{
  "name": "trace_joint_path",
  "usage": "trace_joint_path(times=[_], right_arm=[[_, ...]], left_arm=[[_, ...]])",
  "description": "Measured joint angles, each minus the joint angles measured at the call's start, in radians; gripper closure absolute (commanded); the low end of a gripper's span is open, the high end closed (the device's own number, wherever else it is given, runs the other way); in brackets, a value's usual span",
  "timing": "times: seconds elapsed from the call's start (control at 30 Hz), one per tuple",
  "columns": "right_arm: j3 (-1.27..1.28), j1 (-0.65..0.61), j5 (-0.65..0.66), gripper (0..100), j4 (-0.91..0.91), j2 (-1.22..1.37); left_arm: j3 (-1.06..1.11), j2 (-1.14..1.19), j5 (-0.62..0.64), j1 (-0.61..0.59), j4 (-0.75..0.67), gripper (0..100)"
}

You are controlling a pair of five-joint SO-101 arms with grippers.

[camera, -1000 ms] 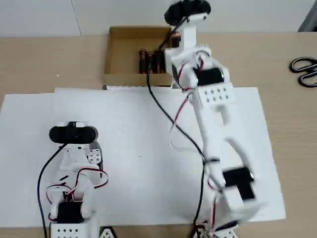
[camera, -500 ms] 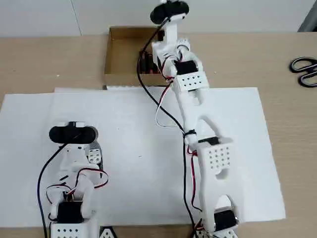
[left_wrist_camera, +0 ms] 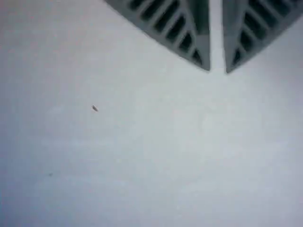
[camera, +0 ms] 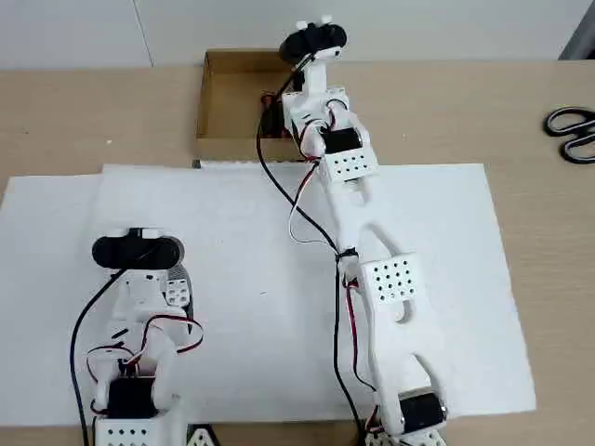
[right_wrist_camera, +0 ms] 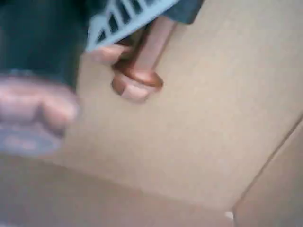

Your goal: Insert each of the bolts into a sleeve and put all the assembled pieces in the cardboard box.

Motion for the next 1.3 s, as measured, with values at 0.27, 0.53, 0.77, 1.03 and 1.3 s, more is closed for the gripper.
trace_joint_path(times=[0.27,0.53,0.77,1.03,1.3], right_arm=[[-0.002,-0.011,0.000,73.4,0.084,0.000],[-0.054,-0.009,0.000,71.4,0.112,-0.002],[-0.287,-0.006,0.000,71.4,0.364,-0.028],[-0.433,-0.002,0.000,71.4,0.671,-0.097],[-0.436,0.003,0.000,80.8,0.876,-0.215]], left_arm=[[0.000,0.000,0.000,0.000,0.000,99],[0.000,0.000,0.000,0.000,0.000,99],[0.000,0.000,0.000,0.000,0.000,99],[0.000,0.000,0.000,0.000,0.000,99],[0.000,0.000,0.000,0.000,0.000,99]])
